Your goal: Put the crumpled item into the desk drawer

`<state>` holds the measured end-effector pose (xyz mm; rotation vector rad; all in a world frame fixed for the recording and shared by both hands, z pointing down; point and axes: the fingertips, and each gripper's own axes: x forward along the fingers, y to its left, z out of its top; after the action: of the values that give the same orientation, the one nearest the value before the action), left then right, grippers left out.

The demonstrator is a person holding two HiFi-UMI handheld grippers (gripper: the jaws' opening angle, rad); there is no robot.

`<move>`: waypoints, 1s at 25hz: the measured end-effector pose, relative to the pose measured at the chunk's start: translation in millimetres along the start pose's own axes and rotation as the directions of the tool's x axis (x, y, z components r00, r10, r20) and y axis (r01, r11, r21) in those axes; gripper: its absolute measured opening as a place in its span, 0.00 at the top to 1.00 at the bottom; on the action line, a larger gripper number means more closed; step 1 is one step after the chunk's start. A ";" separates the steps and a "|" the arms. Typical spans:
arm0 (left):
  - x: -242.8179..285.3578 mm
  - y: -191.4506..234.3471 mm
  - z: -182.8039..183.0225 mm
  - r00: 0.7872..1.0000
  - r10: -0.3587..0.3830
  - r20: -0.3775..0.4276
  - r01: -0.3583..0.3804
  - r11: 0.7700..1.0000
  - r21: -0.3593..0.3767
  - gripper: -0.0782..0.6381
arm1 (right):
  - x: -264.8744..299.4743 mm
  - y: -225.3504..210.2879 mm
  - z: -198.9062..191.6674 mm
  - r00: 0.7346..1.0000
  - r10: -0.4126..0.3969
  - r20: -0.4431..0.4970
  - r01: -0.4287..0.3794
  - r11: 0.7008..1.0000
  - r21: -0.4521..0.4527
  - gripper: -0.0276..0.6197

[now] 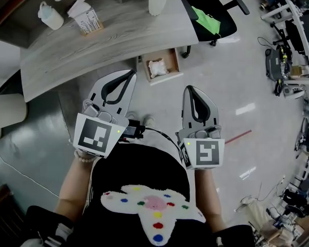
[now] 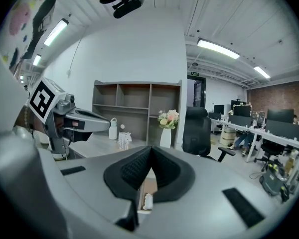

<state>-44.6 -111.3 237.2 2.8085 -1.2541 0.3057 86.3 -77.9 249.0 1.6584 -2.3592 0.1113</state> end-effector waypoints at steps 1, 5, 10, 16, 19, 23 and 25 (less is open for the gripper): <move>-1.9 -0.3 1.2 1.000 0.001 0.001 -0.001 1.000 0.001 0.88 | -1.6 -0.3 -0.2 1.000 0.000 -0.002 0.000 1.000 -0.007 0.95; -9.5 -1.8 1.9 1.000 0.001 -0.007 -0.001 1.000 -0.002 0.87 | -6.3 -0.6 1.9 1.000 -0.006 -0.003 0.006 1.000 -0.003 0.95; -15.2 -3.6 2.0 1.000 -0.002 -0.010 0.002 1.000 -0.012 0.87 | -9.0 1.6 7.6 1.000 -0.008 0.006 0.009 1.000 -0.005 0.95; -17.8 -4.1 2.0 1.000 -0.004 -0.006 0.004 1.000 0.005 0.87 | -8.5 3.8 10.6 1.000 -0.015 0.015 0.015 1.000 -0.007 0.95; -16.9 -4.7 2.7 1.000 -0.007 -0.007 0.007 1.000 0.014 0.88 | -8.6 4.1 11.6 1.000 -0.015 0.018 0.015 1.000 -0.003 0.95; -15.3 -6.4 2.7 1.000 -0.016 -0.003 0.016 1.000 0.026 0.87 | -7.8 4.4 12.4 1.000 -0.013 0.026 0.014 1.000 -0.012 0.95; -15.3 -7.8 1.6 1.000 -0.021 -0.002 0.021 0.999 0.028 0.87 | -7.5 5.0 12.4 1.000 -0.015 0.026 0.015 1.000 -0.015 0.95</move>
<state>-48.6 -95.1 232.8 2.8423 -1.2286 0.3269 82.0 -71.8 235.6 1.6797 -2.3601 0.0695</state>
